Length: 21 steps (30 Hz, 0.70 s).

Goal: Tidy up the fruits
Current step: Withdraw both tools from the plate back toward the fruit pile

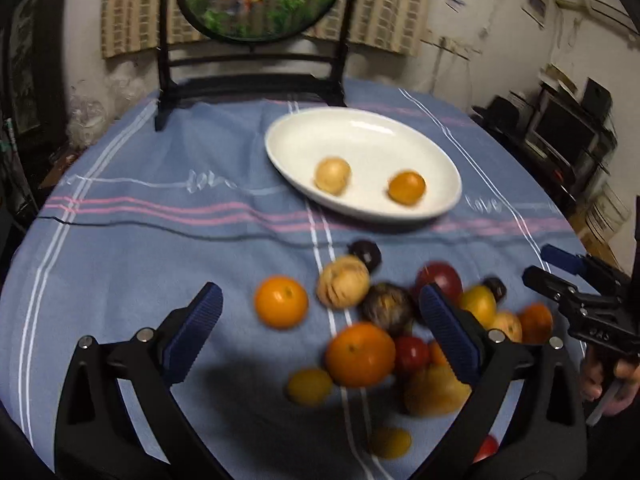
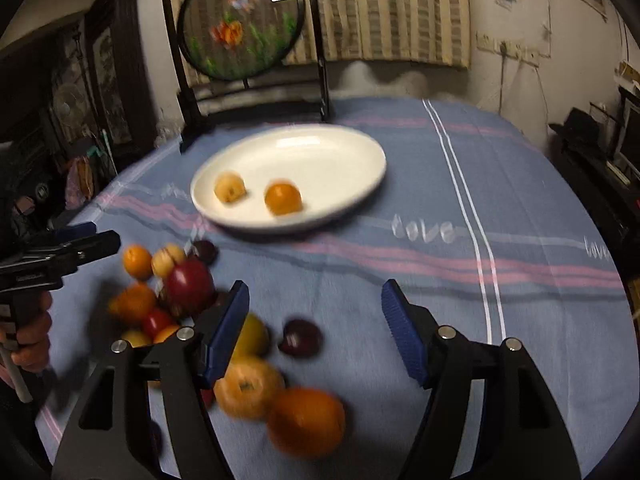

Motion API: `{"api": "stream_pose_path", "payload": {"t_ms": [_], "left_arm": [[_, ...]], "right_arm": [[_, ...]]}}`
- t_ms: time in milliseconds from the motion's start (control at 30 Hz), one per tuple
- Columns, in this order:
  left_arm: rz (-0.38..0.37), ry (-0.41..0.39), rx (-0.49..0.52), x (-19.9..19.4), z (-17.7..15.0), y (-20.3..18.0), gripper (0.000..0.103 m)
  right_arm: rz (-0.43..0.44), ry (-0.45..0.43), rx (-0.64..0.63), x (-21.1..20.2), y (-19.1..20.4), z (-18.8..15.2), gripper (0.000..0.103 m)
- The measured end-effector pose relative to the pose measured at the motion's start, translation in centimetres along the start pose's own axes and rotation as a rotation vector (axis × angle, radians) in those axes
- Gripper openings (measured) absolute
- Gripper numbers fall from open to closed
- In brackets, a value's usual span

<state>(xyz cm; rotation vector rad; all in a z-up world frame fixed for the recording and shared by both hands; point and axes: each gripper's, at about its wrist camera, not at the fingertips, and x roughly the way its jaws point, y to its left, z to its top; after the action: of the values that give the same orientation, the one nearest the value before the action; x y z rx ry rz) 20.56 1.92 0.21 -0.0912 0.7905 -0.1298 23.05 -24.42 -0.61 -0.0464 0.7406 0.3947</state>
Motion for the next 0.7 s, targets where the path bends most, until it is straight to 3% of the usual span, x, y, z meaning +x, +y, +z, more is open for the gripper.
{"api": "stream_pose_path", "payload": {"t_ms": [133, 333, 500, 700], "left_arm": [[-0.026, 0.016, -0.009, -0.5, -1.8, 0.4, 0.101], [-0.152, 0.057, -0.037, -1.2, -3.6, 0.2, 0.101], [-0.178, 0.055, 0.075, -1.6, -5.3, -2.1, 0.101], [-0.209, -0.021, 0.256, -3.4, -6.8, -5.2, 0.101]], "right_arm": [[0.017, 0.033, -0.005, -0.5, 0.0, -2.1, 0.069], [0.085, 0.062, 0.079, -1.4, -1.6, -3.6, 0.069], [0.105, 0.102, 0.069, -1.1, -1.0, -4.3, 0.069], [0.103, 0.106, 0.047, -1.1, -0.5, -4.3, 0.069]]}}
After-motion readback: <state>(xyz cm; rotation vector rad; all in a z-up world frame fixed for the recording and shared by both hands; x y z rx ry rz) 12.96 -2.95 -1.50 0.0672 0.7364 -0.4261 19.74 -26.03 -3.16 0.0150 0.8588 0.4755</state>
